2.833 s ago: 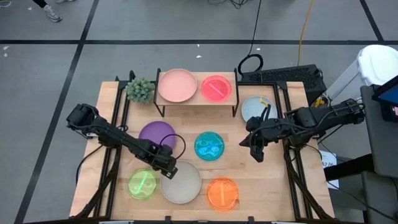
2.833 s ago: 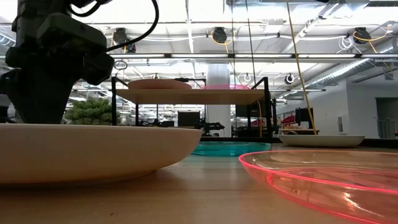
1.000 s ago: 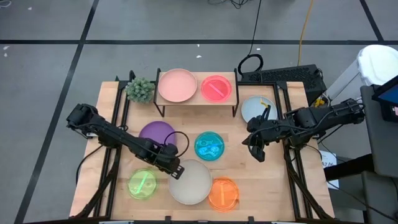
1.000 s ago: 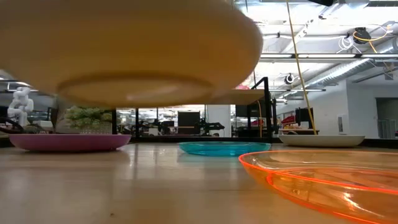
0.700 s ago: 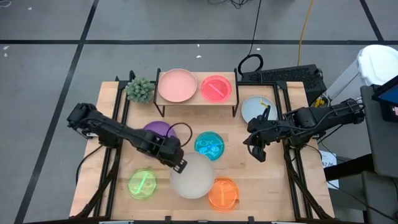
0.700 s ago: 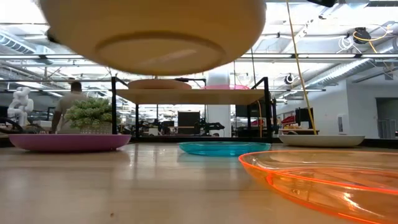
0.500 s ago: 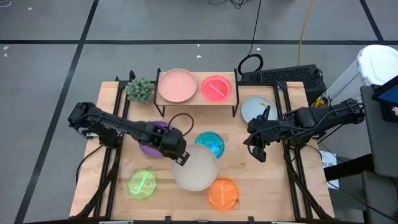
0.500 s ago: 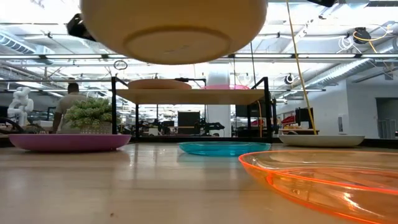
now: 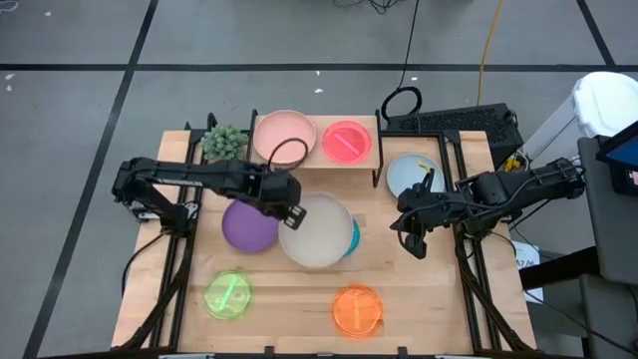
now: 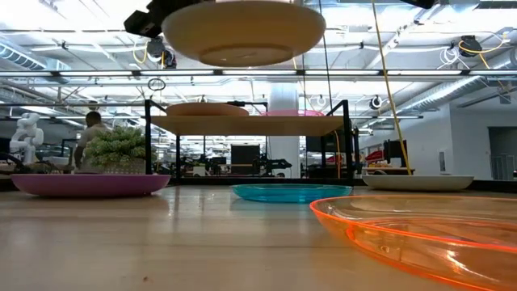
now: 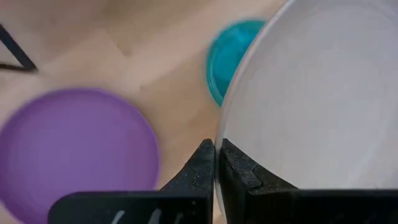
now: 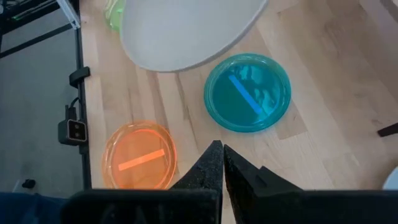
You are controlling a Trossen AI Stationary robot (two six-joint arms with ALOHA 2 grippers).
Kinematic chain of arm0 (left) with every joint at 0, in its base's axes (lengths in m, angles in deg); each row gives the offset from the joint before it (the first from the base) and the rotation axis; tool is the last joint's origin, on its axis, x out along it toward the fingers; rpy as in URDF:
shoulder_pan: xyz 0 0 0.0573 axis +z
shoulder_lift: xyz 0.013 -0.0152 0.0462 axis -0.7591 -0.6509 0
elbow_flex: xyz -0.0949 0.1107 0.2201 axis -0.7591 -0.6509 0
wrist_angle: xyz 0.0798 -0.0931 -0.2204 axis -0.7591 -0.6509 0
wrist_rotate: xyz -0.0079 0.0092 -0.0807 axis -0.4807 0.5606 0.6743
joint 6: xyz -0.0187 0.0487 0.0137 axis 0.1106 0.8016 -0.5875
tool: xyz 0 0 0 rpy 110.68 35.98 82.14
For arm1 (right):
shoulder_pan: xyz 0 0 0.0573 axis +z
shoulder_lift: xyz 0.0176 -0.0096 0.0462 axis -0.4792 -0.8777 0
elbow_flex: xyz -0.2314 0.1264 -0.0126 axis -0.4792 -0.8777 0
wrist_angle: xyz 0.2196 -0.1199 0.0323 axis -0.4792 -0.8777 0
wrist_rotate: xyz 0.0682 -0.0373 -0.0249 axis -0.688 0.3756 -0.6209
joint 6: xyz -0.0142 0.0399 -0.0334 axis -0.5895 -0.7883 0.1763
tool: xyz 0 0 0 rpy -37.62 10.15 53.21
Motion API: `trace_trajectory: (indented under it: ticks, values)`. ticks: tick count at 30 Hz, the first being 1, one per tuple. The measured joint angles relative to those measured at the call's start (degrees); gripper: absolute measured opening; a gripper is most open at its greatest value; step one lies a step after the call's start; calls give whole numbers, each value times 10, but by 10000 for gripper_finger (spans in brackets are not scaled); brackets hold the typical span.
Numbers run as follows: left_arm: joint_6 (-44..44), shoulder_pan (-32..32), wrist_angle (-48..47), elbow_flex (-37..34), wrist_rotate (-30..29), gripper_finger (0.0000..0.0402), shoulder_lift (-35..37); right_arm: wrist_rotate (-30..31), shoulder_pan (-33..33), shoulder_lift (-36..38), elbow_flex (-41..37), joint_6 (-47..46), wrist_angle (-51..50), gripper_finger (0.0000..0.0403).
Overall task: Place and stack plates onto a shelf
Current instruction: Stack the gray plate on top of the pink plate on the shelf
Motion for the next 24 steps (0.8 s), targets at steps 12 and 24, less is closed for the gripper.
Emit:
trace_trajectory:
  ticks: [12,24]
  values:
    - [78,117,-87,78,-30,8,7,0,0,0,0,4,-19,0]
    - [191,266,-97,135,-36,8,7,0,0,0,0,18,-26,0]
